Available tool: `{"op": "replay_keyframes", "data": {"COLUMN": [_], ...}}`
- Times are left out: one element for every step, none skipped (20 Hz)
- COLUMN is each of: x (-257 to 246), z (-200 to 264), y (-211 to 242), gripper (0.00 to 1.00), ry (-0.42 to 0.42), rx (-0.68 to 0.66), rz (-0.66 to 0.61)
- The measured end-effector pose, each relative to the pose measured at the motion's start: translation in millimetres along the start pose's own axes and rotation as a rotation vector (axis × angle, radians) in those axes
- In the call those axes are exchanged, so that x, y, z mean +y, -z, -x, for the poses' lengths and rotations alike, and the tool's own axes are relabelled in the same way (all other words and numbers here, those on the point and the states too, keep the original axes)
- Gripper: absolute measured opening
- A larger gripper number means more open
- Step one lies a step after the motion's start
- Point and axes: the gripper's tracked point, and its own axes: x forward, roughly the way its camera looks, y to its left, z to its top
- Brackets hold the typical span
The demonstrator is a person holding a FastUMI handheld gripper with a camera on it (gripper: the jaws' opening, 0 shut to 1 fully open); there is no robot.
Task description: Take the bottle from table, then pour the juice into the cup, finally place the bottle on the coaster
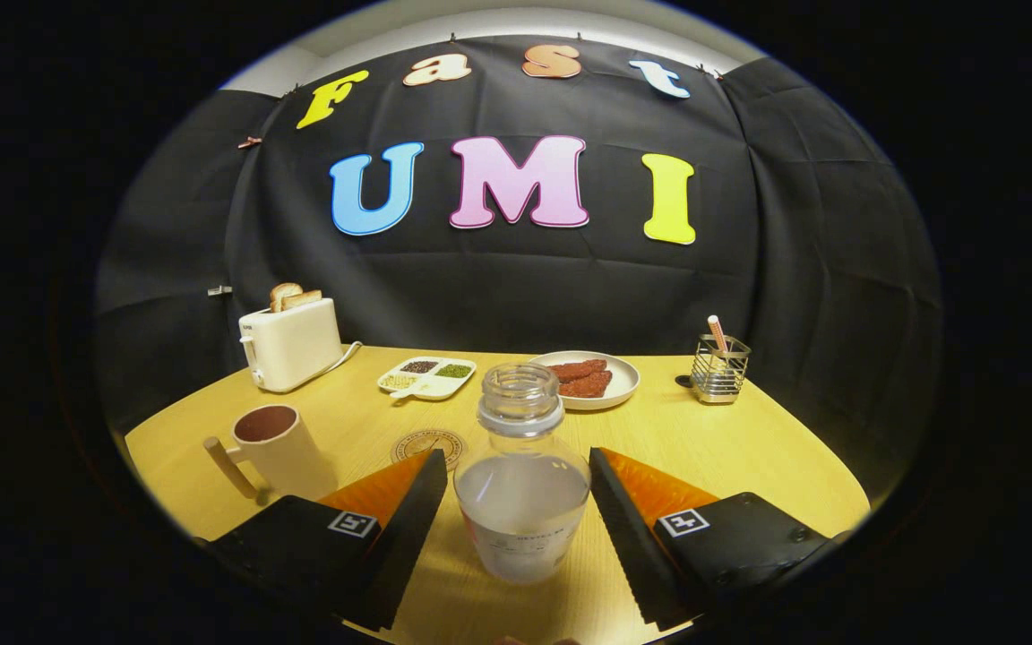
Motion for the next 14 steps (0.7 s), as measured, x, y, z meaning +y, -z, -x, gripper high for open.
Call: {"op": "replay_keyframes", "data": {"x": [1, -2, -5, -5, -5, -5, -2, 2, 4, 5, 7, 8, 10, 11], "z": [-2, -4, -6, -8, -9, -10, -11, -12, -14, -13, -13, -13, -14, -14], "y": [0, 2, 6, 10, 14, 17, 18, 18, 17, 17, 17, 18, 18, 18], "gripper": [0.98, 0.98, 0.97, 0.98, 0.97, 0.96, 0.94, 0.93, 0.86, 0.80, 0.80, 0.79, 0.79, 0.78], "ry": [-0.011, -0.008, -0.006, -0.010, -0.016, -0.021, -0.030, -0.042, -0.049, -0.055, -0.062, -0.067, -0.071, -0.073], "rx": [-0.006, -0.009, -0.003, 0.005, 0.013, 0.021, 0.028, 0.026, 0.018, 0.014, 0.011, 0.014, 0.019, 0.032], "rz": [0.005, 0.018, 0.030, 0.031, 0.026, 0.018, 0.011, 0.006, 0.010, 0.021, 0.027, 0.033, 0.043, 0.052]}}
